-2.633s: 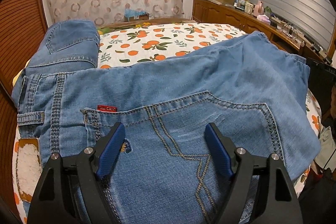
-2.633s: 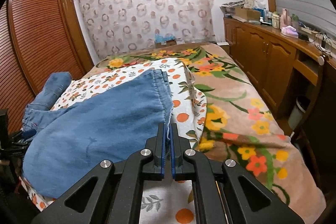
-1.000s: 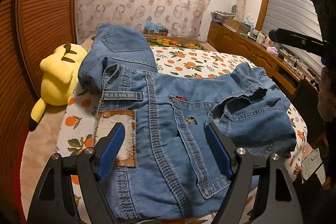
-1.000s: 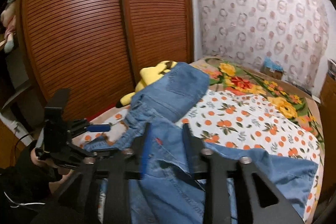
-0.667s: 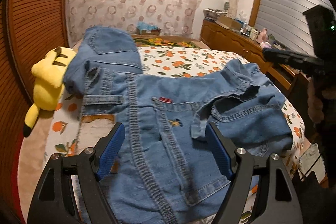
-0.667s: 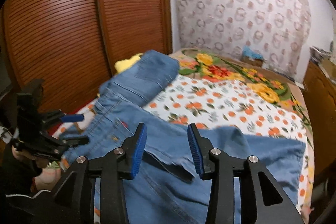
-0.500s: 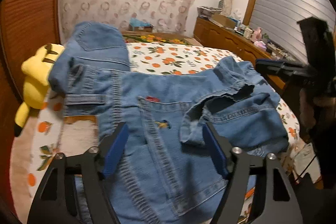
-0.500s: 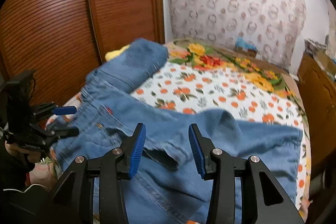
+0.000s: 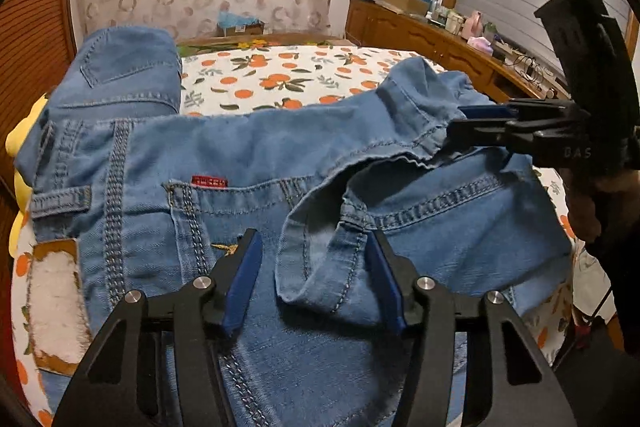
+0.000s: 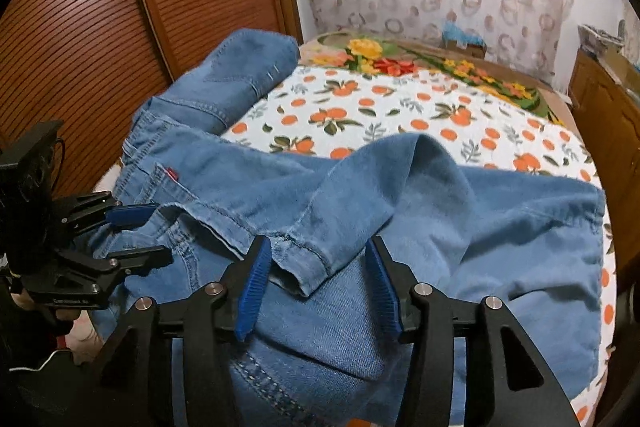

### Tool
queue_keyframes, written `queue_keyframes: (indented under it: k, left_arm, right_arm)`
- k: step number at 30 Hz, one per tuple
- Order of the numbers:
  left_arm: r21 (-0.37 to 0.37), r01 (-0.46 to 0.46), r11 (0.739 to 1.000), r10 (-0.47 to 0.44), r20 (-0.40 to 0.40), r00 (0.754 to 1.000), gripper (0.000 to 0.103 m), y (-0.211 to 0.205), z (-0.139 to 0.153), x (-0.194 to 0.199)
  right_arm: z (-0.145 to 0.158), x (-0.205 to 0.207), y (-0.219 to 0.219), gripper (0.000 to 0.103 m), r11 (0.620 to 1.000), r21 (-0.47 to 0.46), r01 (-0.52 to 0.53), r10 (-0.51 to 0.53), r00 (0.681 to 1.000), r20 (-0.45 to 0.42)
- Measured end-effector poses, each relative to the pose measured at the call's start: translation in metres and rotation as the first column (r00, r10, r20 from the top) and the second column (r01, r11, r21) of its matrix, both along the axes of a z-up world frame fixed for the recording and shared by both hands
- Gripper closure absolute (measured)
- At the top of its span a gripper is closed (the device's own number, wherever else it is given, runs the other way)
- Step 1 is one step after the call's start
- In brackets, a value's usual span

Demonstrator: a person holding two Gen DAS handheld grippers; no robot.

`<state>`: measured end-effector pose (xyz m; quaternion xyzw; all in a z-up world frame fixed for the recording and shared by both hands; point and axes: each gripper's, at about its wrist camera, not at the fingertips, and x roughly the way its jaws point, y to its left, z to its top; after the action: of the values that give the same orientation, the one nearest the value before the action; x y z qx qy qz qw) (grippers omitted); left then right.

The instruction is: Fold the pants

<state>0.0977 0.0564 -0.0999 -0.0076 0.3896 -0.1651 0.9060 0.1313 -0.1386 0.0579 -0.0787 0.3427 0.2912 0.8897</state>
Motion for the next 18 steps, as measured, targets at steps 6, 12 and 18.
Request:
queue_keyframes:
  k: [6, 12, 18]
  left_arm:
    - [0.003, 0.014, 1.0, -0.014, 0.021, 1.0, 0.061, -0.005, 0.002, -0.006]
    - [-0.034, 0.025, 0.999, -0.024, 0.041, 0.999, 0.078, -0.004, 0.005, -0.015]
    - [-0.079, 0.019, 0.997, -0.01, 0.115, 0.993, 0.09, 0.001, 0.03, -0.033]
  right_arm:
    - [-0.007, 0.002, -0.005, 0.052, 1.0, 0.002, -0.002, 0.002, 1.0, -0.016]
    - [-0.005, 0.0, -0.008, 0.091, 0.996, 0.05, -0.077, 0.076, 0.997, 0.033]
    - [0.015, -0.008, -0.011, 0.094, 0.99, 0.086, -0.108, 0.097, 0.988, 0.117]
